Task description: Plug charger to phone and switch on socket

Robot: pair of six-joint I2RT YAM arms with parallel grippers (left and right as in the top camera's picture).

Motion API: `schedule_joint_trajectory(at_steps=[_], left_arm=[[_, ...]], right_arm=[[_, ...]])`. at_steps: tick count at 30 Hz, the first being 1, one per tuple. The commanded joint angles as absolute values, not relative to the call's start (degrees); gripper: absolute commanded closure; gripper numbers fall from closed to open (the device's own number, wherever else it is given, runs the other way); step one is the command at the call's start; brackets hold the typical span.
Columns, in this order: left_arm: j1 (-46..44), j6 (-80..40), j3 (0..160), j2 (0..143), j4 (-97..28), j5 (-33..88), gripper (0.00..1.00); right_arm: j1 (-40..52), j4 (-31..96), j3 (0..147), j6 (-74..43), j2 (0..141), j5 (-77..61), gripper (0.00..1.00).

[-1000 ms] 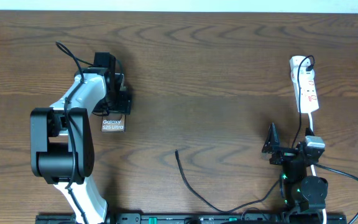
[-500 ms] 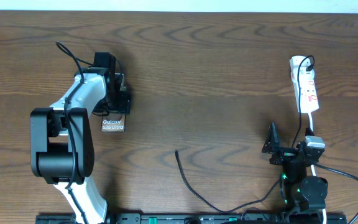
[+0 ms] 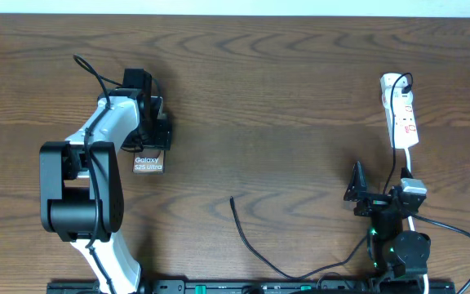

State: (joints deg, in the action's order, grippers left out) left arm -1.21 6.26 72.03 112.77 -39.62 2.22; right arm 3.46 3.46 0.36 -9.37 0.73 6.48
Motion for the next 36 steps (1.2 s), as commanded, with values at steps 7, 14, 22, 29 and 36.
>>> schedule_joint_trajectory(at_steps=[7, 14, 22, 29, 36], left_arm=[[-0.93, 7.05, 71.37, 115.42, -39.97, 0.4, 0.3], [-0.93, 7.05, 71.37, 115.42, -39.97, 0.4, 0.3], [-0.93, 7.05, 71.35, 115.42, -39.97, 0.4, 0.31], [-0.93, 7.05, 71.37, 115.42, -39.97, 0.4, 0.35], [-0.93, 7.05, 71.35, 115.42, -39.97, 0.4, 0.37]], right_arm=[[3.75, 3.66, 0.32, -8.51, 0.38, 7.14, 0.01], [3.75, 3.66, 0.32, -8.51, 0.38, 7.14, 0.01], [3.75, 3.66, 0.32, -8.49, 0.38, 7.14, 0.01], [3.75, 3.66, 0.32, -8.51, 0.38, 7.14, 0.01], [3.75, 3.66, 0.32, -8.51, 0.38, 7.14, 0.01]])
